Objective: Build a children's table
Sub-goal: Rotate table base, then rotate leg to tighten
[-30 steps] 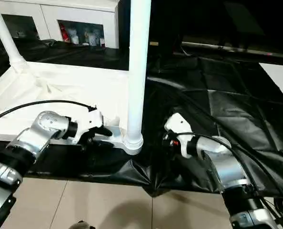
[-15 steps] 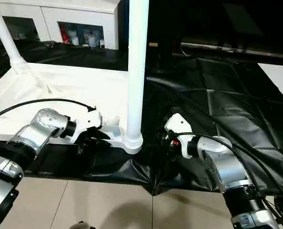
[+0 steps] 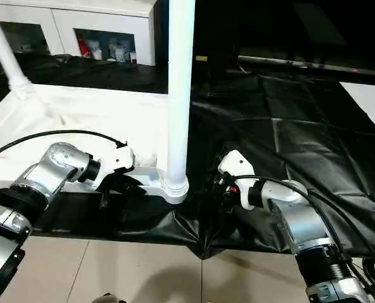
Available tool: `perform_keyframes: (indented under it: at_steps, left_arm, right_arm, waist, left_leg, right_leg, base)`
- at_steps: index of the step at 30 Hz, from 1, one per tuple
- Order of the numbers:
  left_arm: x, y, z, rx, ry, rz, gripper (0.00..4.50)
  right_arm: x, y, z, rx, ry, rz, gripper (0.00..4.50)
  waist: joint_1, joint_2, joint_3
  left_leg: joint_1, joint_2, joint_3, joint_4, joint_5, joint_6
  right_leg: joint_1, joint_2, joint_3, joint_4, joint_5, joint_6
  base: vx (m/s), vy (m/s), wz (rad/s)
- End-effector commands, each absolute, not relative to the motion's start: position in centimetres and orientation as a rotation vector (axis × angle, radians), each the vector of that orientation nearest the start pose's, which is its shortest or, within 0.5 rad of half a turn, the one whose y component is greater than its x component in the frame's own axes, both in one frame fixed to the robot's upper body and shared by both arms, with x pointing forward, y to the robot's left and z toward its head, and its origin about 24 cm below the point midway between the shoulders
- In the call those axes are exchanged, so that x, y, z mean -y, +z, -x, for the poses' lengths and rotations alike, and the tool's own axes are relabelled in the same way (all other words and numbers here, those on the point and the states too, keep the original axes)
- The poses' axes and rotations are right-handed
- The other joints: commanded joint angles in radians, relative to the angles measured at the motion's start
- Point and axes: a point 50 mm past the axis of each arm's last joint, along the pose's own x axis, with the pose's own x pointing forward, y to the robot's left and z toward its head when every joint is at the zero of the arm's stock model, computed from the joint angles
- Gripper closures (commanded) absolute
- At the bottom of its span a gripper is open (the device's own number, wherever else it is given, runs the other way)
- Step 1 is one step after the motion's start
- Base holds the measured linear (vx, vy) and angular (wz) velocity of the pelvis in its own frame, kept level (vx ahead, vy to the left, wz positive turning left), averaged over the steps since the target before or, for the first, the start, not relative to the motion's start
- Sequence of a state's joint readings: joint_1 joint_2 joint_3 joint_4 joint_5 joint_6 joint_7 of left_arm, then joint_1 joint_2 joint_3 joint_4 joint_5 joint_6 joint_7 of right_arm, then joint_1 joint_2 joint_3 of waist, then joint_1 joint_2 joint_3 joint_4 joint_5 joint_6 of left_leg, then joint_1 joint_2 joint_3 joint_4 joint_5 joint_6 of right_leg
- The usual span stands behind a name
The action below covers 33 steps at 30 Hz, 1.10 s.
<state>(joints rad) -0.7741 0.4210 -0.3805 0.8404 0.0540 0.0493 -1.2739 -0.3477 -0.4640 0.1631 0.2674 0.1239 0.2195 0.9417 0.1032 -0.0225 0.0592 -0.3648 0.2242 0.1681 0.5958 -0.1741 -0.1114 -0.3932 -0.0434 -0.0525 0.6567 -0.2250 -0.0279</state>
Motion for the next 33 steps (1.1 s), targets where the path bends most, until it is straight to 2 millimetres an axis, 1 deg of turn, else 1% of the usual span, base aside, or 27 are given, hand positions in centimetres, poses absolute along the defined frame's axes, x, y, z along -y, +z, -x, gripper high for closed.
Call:
perform_keyframes:
  at_steps: [1,2,3,4,5,6,8,9,10,11,14,16,17,19,20,22,23,24,27,29,32,33]
  left_arm:
    - [-15.3,5.0,-33.6,-0.582,-1.247,-0.392,4.48]
    - [-15.2,4.9,-33.8,-0.569,-1.217,-0.383,4.48]
    - [-14.9,4.7,-33.9,-0.558,-1.186,-0.378,4.48]
    - [-14.7,4.6,-33.9,-0.553,-1.171,-0.369,4.48]
    - [-14.5,4.5,-33.9,-0.554,-1.168,-0.357,4.48]
    - [-14.1,4.4,-33.8,-0.544,-1.164,-0.344,4.48]
    - [-13.4,4.4,-33.8,-0.519,-1.156,-0.324,4.50]
    - [-13.2,4.4,-33.7,-0.506,-1.156,-0.321,4.50]
    - [-12.5,4.4,-33.7,-0.481,-1.139,-0.282,4.50]
    - [-12.3,4.2,-33.6,-0.482,-1.146,-0.282,4.50]
    - [-11.9,3.7,-33.2,-0.502,-1.155,-0.285,4.50]
    - [-11.6,3.5,-33.2,-0.508,-1.138,-0.274,4.50]
    - [-11.5,3.5,-33.2,-0.508,-1.133,-0.271,4.50]
    - [-11.2,3.4,-32.9,-0.517,-1.147,-0.266,4.50]
    - [-11.2,3.3,-32.8,-0.520,-1.152,-0.268,4.50]
    - [-11.1,3.2,-32.8,-0.522,-1.152,-0.272,4.50]
    - [-11.1,3.2,-32.7,-0.523,-1.156,-0.276,4.50]
    - [-11.1,3.2,-32.6,-0.524,-1.161,-0.284,4.50]
    - [-11.1,3.2,-32.5,-0.523,-1.168,-0.306,4.50]
    - [-11.1,3.2,-32.4,-0.524,-1.169,-0.320,4.50]
    - [-11.1,3.2,-32.4,-0.525,-1.167,-0.324,4.50]
    - [-11.1,3.1,-32.4,-0.525,-1.167,-0.326,4.50]
  right_arm:
    - [17.2,5.9,-29.1,-0.326,0.991,0.270,0.65]
    - [17.2,5.8,-29.0,-0.325,0.994,0.270,0.65]
    - [17.1,5.8,-29.0,-0.325,0.999,0.270,0.65]
    - [17.1,5.8,-29.0,-0.324,1.001,0.268,0.65]
    - [17.0,5.8,-28.9,-0.323,1.003,0.265,0.65]
    - [17.0,5.8,-29.0,-0.322,1.004,0.260,0.65]
    - [16.8,5.9,-29.1,-0.319,1.003,0.241,0.38]
    - [16.7,5.9,-29.1,-0.317,1.001,0.236,0.32]
    - [16.3,5.8,-29.2,-0.309,0.996,0.227,0.29]
    - [16.1,5.8,-29.3,-0.304,0.997,0.220,0.08]
    - [15.3,5.6,-29.7,-0.281,0.966,0.227,0.08]
    - [14.8,5.4,-30.2,-0.274,0.936,0.217,0.08]
    - [14.7,5.4,-30.2,-0.276,0.934,0.208,0.08]
    - [13.9,5.5,-30.6,-0.267,0.941,0.196,0.08]
    - [13.8,5.5,-30.8,-0.261,0.935,0.200,0.08]
    - [13.7,5.6,-31.3,-0.253,0.907,0.187,0.08]
    - [13.6,5.7,-31.4,-0.248,0.902,0.176,0.08]
    - [13.6,5.8,-31.6,-0.245,0.895,0.170,0.08]
    - [13.6,5.8,-31.9,-0.242,0.885,0.174,0.08]
    - [13.6,5.6,-32.1,-0.241,0.882,0.160,0.08]
    - [13.5,5.4,-32.2,-0.245,0.885,0.161,0.08]
    - [13.5,5.3,-32.2,-0.247,0.887,0.163,0.23]
  waist:
    - [0.008,-0.002,-0.068]
    - [0.008,-0.002,-0.068]
    - [0.008,-0.004,-0.068]
    - [0.008,-0.003,-0.068]
    - [0.008,-0.004,-0.068]
    - [0.006,-0.001,-0.069]
    - [0.004,0.000,-0.069]
    - [0.002,-0.001,-0.069]
    - [0.000,-0.001,-0.070]
    - [-0.001,0.000,-0.070]
    - [-0.002,0.002,-0.071]
    - [-0.003,0.005,-0.073]
    - [-0.003,0.005,-0.071]
    - [-0.004,0.002,-0.071]
    - [-0.009,0.002,-0.070]
    - [-0.011,0.002,-0.070]
    - [-0.011,0.001,-0.070]
    - [-0.011,0.000,-0.071]
    - [-0.010,0.003,-0.074]
    - [-0.011,0.003,-0.075]
    - [-0.010,0.002,-0.073]
    - [-0.010,0.002,-0.072]
  left_leg:
    - [0.002,0.004,-0.001,-0.060,-0.141,0.034]
    - [0.003,0.003,0.000,-0.059,-0.138,0.038]
    - [0.000,0.002,0.001,-0.058,-0.133,0.046]
    - [0.000,0.002,0.001,-0.058,-0.131,0.048]
    - [-0.001,0.001,0.001,-0.058,-0.128,0.050]
    - [-0.002,0.001,0.000,-0.058,-0.124,0.053]
    - [0.000,0.001,0.001,-0.057,-0.126,0.056]
    - [-0.001,0.001,0.001,-0.057,-0.127,0.058]
    - [0.000,0.001,0.002,-0.058,-0.130,0.058]
    - [0.000,0.001,0.002,-0.058,-0.129,0.061]
    - [0.001,0.003,0.001,-0.059,-0.120,0.066]
    - [0.003,0.003,0.002,-0.059,-0.113,0.062]
    - [0.003,0.002,0.003,-0.060,-0.119,0.060]
    - [0.002,0.002,0.002,-0.061,-0.126,0.062]
    - [0.002,0.002,0.000,-0.063,-0.131,0.062]
    - [0.003,0.000,0.001,-0.063,-0.135,0.062]
    - [0.004,0.000,0.001,-0.062,-0.135,0.068]
    - [0.003,0.000,0.001,-0.063,-0.122,0.074]
    - [0.003,0.002,0.001,-0.062,-0.103,0.085]
    - [0.001,0.000,0.002,-0.060,-0.093,0.092]
    - [0.000,0.000,0.003,-0.061,-0.101,0.093]
    - [0.001,-0.001,0.003,-0.062,-0.105,0.093]
  right_leg:
    - [0.062,-0.083,0.048,-0.089,-0.032,-0.205]
    - [0.062,-0.083,0.048,-0.090,-0.029,-0.205]
    - [0.064,-0.083,0.048,-0.091,-0.033,-0.200]
    - [0.064,-0.084,0.048,-0.092,-0.043,-0.196]
    - [0.065,-0.084,0.048,-0.094,-0.052,-0.191]
    - [0.065,-0.085,0.048,-0.095,-0.080,-0.177]
    - [0.062,-0.084,0.050,-0.098,-0.092,-0.173]
    - [0.062,-0.084,0.050,-0.099,-0.095,-0.173]
    - [0.060,-0.083,0.051,-0.100,-0.103,-0.169]
    - [0.060,-0.083,0.050,-0.101,-0.103,-0.169]
    - [0.057,-0.084,0.050,-0.099,-0.094,-0.170]
    - [0.054,-0.084,0.050,-0.097,-0.086,-0.176]
    - [0.054,-0.084,0.051,-0.100,-0.092,-0.174]
    - [0.056,-0.085,0.051,-0.099,-0.098,-0.171]
    - [0.055,-0.086,0.049,-0.100,-0.113,-0.170]
    - [0.053,-0.087,0.051,-0.103,-0.134,-0.167]
    - [0.052,-0.087,0.052,-0.103,-0.133,-0.168]
    - [0.053,-0.088,0.052,-0.100,-0.115,-0.170]
    - [0.053,-0.089,0.052,-0.094,-0.065,-0.179]
    - [0.055,-0.089,0.052,-0.091,-0.028,-0.191]
    - [0.054,-0.090,0.051,-0.093,-0.032,-0.190]
    - [0.054,-0.089,0.051,-0.094,-0.041,-0.188]
  base:
    - [0.000,0.000,0.00]
    - [0.000,0.000,0.00]
    - [0.000,0.000,0.00]
    - [0.000,0.000,0.00]
    - [0.000,0.000,0.00]
    - [0.000,0.000,0.00]
    - [0.000,0.000,0.00]
    - [0.000,0.000,0.00]
    - [0.000,0.000,0.00]
    - [0.000,0.000,0.00]
    - [0.000,0.000,0.00]
    - [0.000,0.000,0.00]
    - [0.000,0.000,0.00]
    - [0.000,0.000,0.00]
    - [0.000,0.000,0.00]
    - [0.000,0.000,0.00]
    - [0.000,0.000,0.00]
    - [0.000,0.000,0.00]
    - [0.000,0.000,0.00]
    - [0.000,0.000,0.00]
    - [0.000,0.000,0.00]
    - [0.000,0.000,0.00]
